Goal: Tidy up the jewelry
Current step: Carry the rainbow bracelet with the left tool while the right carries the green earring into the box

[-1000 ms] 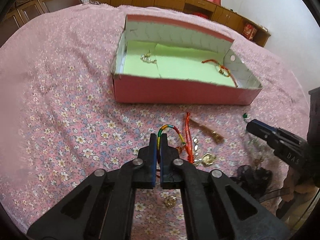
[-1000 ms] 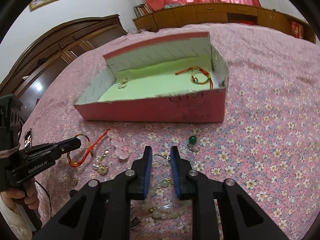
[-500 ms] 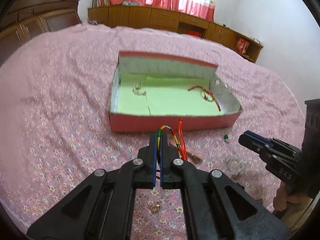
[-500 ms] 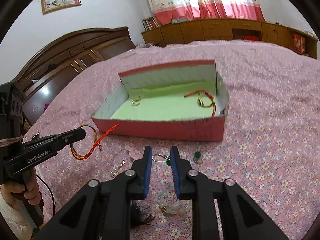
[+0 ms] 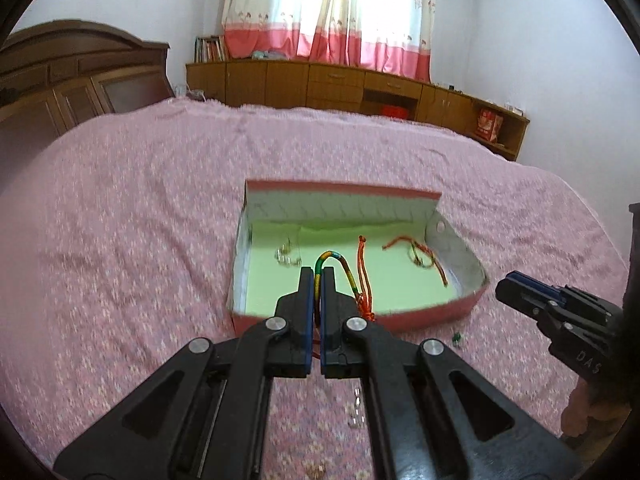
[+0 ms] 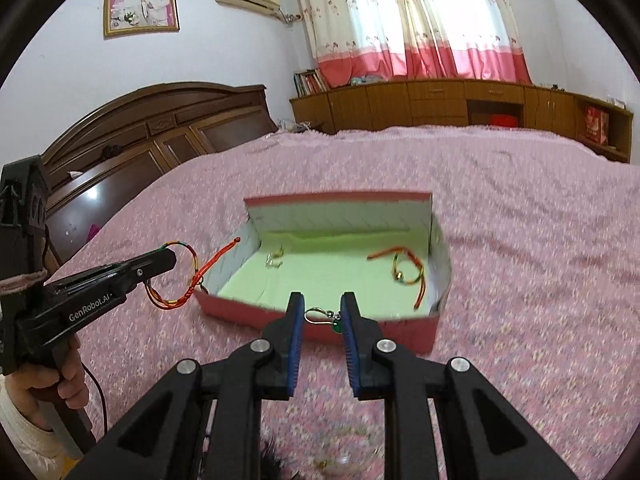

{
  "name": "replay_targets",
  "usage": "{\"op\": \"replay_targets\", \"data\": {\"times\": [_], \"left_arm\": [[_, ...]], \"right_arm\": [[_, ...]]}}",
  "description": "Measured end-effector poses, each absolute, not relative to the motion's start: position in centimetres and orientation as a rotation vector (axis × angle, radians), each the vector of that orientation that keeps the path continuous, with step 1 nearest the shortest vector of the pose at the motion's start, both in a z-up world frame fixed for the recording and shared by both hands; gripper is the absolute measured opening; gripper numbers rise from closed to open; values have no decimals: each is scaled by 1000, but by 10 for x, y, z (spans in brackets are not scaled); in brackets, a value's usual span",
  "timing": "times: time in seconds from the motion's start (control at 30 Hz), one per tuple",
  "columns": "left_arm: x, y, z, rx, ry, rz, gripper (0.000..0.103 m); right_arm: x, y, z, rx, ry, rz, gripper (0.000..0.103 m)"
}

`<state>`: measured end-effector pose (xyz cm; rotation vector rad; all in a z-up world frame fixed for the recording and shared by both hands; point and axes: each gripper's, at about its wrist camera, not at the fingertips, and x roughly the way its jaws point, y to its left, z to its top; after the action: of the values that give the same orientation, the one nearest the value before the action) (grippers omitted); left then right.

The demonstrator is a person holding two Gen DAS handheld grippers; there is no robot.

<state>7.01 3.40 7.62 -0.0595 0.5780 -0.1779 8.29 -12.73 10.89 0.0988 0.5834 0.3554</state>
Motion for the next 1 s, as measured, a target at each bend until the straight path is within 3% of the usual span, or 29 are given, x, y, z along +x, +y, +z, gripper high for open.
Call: {"op": "replay_targets", "data": {"times": [0.47,1.0], "left_arm": [[114,24,85,-9,486,-175,0],[167,20,29,33,681,-134,0]], "right_arm": [[132,-145,118,83,519,239,20],[178,-143,64,50,688,188,20]]}}
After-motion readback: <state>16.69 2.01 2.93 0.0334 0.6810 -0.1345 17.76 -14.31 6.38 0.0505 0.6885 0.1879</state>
